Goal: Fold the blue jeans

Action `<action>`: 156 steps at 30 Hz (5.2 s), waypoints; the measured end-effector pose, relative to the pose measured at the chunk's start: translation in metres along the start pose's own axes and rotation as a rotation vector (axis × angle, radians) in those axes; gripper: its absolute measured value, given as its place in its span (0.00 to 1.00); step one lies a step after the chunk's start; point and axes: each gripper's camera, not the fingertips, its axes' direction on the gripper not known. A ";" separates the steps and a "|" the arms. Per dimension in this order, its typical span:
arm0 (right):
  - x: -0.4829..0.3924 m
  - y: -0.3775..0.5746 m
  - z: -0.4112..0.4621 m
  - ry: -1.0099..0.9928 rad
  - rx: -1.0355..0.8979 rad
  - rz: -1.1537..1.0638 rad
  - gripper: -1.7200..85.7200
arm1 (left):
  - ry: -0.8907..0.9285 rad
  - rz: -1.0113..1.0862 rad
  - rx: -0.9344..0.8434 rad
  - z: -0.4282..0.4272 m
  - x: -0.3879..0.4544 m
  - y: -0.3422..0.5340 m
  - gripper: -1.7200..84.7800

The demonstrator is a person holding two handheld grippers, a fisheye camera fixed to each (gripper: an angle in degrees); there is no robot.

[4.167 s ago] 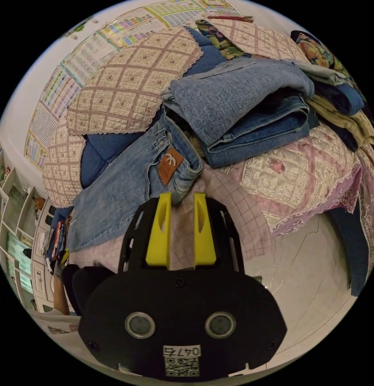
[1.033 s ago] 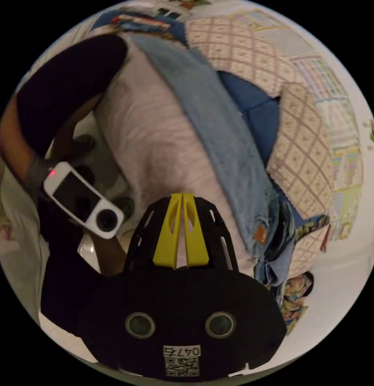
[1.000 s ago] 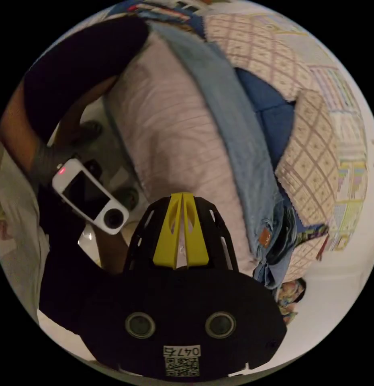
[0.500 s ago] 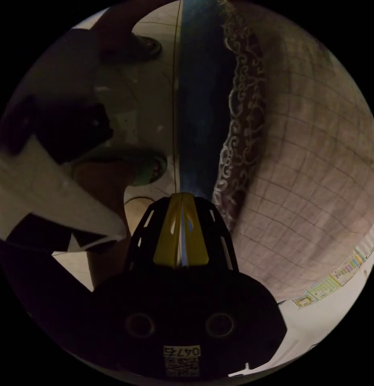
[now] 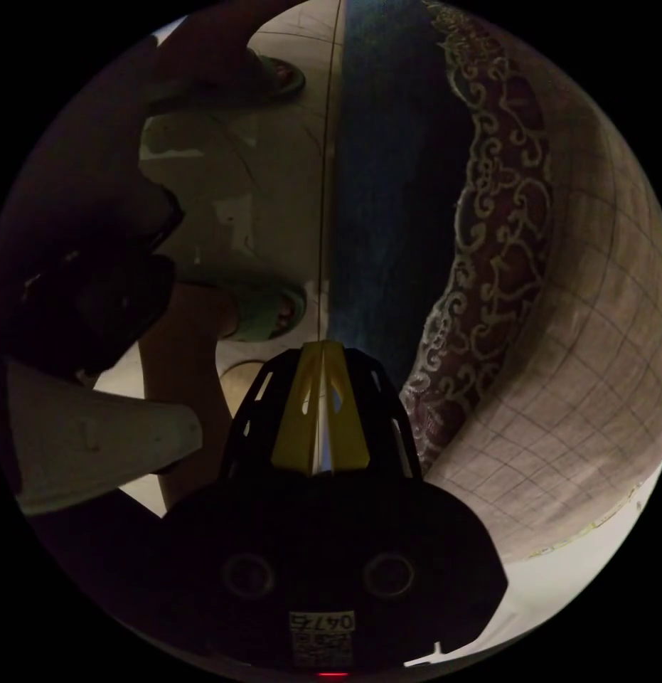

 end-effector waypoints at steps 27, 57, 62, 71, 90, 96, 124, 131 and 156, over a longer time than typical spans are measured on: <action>0.020 -0.084 0.036 -0.014 -0.011 -0.067 0.01 | -0.047 0.000 -0.088 -0.048 -0.018 0.031 0.01; 0.005 -0.142 0.060 0.040 -0.118 -0.235 0.01 | 0.018 -0.011 -0.110 -0.014 -0.023 0.071 0.01; -0.002 -0.147 0.058 0.060 -0.106 -0.271 0.01 | 0.034 -0.025 -0.114 -0.005 -0.025 0.074 0.01; -0.010 -0.144 0.065 0.064 -0.112 -0.298 0.01 | 0.065 -0.034 -0.117 0.009 -0.026 0.078 0.01; -0.024 -0.140 0.071 0.079 -0.141 -0.354 0.01 | 0.088 -0.080 -0.113 0.037 -0.022 0.080 0.01; -0.027 -0.135 0.074 0.086 -0.149 -0.361 0.01 | 0.086 -0.095 -0.109 0.042 -0.019 0.080 0.01; -0.041 -0.131 0.074 0.057 -0.145 -0.427 0.01 | 0.161 -0.128 -0.097 0.083 -0.020 0.089 0.01; -0.041 -0.127 0.073 0.030 -0.138 -0.432 0.01 | 0.177 -0.142 -0.099 0.087 -0.024 0.087 0.01; -0.033 -0.116 0.080 -0.031 -0.131 -0.431 0.01 | 0.189 -0.108 -0.121 0.063 -0.030 0.062 0.01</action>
